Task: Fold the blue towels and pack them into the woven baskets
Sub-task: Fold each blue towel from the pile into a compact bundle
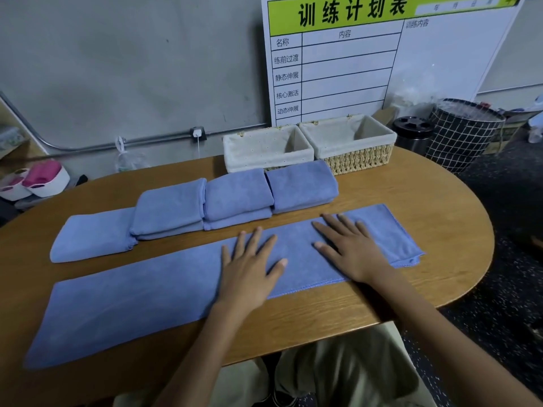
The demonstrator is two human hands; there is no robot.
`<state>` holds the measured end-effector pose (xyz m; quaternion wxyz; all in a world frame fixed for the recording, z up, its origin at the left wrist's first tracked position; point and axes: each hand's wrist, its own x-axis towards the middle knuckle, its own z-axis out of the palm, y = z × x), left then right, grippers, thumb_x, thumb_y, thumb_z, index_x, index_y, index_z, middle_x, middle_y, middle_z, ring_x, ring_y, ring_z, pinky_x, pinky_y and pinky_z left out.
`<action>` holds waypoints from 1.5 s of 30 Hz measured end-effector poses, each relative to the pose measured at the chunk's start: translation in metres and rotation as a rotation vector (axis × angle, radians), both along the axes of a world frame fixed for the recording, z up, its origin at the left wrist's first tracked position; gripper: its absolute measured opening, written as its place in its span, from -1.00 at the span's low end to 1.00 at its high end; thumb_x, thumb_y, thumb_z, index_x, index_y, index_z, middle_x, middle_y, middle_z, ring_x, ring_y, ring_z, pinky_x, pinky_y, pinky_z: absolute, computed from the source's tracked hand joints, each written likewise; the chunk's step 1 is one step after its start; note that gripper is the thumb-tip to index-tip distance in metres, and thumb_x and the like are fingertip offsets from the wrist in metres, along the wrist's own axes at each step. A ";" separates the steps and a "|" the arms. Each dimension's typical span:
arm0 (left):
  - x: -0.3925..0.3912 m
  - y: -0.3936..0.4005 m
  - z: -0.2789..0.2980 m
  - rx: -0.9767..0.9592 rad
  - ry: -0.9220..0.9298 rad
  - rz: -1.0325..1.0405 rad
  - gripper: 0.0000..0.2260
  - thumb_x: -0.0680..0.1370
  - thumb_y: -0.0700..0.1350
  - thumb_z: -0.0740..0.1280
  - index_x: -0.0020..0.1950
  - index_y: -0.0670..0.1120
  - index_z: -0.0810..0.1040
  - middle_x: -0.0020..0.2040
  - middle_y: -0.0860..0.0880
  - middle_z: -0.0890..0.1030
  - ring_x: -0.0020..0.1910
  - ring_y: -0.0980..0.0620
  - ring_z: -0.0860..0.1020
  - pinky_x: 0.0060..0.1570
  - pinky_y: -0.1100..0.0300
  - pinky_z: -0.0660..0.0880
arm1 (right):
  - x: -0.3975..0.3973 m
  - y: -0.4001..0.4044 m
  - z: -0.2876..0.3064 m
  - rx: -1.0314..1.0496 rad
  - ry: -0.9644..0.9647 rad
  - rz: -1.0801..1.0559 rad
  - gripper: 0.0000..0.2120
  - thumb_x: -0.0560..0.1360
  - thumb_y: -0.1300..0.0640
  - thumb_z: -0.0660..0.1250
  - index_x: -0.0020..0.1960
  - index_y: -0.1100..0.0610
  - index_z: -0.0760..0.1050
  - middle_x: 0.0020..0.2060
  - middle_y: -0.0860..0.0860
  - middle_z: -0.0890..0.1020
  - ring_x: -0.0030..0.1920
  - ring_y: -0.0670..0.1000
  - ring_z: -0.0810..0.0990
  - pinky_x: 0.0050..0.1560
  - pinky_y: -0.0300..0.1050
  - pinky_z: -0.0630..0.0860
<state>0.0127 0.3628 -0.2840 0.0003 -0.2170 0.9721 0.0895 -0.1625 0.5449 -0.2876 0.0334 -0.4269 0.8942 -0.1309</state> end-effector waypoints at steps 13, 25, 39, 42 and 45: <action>0.085 -0.087 -0.004 -0.023 -0.036 0.157 -0.18 0.41 0.53 -0.37 0.62 0.25 -0.10 0.64 0.13 -0.17 0.62 -0.06 -0.19 0.50 -0.29 -0.13 | 0.060 -0.062 0.005 0.017 0.003 0.118 -0.16 0.42 -0.52 -0.34 0.58 -0.20 0.09 0.60 -0.15 0.07 0.60 0.03 -0.06 0.52 0.16 -0.08; 0.215 -0.193 0.000 -0.131 -0.151 0.354 -0.35 0.56 0.30 -0.06 0.62 0.19 -0.15 0.66 0.03 -0.04 0.62 -0.16 0.00 0.46 -0.36 0.11 | 0.009 -0.018 0.002 0.070 0.015 -0.064 -0.34 0.56 -0.42 -0.14 0.60 -0.20 0.02 0.61 -0.12 -0.02 0.60 -0.01 -0.09 0.54 0.09 -0.09; 0.207 -0.179 0.011 -0.149 -0.195 0.420 -0.33 0.50 0.38 -0.23 0.61 0.26 -0.16 0.65 0.06 -0.11 0.63 -0.08 -0.08 0.50 -0.28 -0.04 | -0.023 0.007 0.001 0.013 0.054 -0.149 -0.46 0.64 -0.26 0.02 0.57 -0.12 0.18 0.57 -0.07 0.20 0.57 0.04 0.10 0.48 0.17 0.09; 0.208 -0.184 0.006 -0.074 -0.156 0.415 -0.33 0.50 0.37 -0.19 0.61 0.25 -0.14 0.65 0.06 -0.12 0.63 -0.07 -0.09 0.51 -0.26 -0.02 | -0.044 0.024 0.006 -0.009 0.094 -0.200 -0.51 0.65 -0.19 0.07 0.53 -0.07 0.28 0.52 -0.03 0.30 0.52 0.06 0.21 0.42 0.14 0.17; 0.209 -0.192 0.000 -0.072 -0.178 0.419 -0.41 0.60 0.31 -0.09 0.61 0.24 -0.12 0.65 0.05 -0.12 0.63 -0.09 -0.10 0.50 -0.26 -0.02 | -0.070 0.037 0.009 0.009 0.110 -0.237 -0.53 0.65 -0.18 0.07 0.49 -0.03 0.34 0.47 0.03 0.37 0.46 0.13 0.31 0.39 0.15 0.23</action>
